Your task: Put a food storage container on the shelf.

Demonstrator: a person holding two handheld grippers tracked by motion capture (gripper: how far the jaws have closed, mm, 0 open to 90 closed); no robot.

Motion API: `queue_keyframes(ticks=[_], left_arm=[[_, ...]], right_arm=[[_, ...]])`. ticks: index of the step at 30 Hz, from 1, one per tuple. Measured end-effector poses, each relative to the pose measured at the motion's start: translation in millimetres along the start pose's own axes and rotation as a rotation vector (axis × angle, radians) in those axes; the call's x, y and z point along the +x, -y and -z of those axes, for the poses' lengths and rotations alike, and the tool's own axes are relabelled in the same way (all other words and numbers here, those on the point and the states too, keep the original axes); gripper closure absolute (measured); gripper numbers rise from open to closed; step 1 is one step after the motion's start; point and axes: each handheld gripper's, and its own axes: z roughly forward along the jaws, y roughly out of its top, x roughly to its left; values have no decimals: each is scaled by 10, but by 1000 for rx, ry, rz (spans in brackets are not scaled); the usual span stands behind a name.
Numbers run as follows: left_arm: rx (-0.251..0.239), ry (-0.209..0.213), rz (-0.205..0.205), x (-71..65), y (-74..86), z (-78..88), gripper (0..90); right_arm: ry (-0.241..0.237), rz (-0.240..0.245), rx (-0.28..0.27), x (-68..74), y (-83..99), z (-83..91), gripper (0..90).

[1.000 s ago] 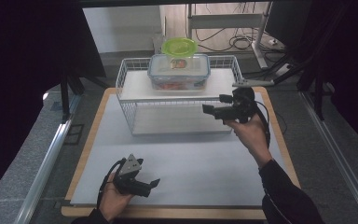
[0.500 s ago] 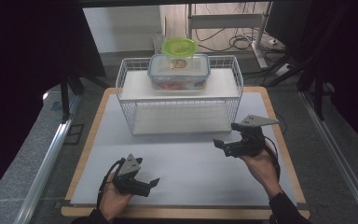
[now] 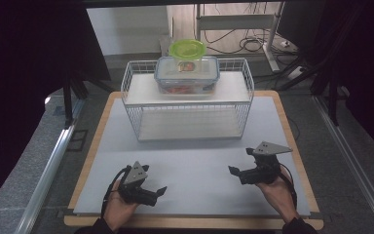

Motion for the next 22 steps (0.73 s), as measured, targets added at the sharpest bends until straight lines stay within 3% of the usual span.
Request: queue_keyframes(ticks=[8,16,22], left_arm=[[5,-3,-6,2,11,-9,23],[37,-7,-16,-1,19,-34,26],[47,-10,-19,2,16,-43,29]], right_arm=[[14,37,90,24,273,-80,34],[15,47,180,28,393,-143,31],[39,65,202,48,416,-196,31]])
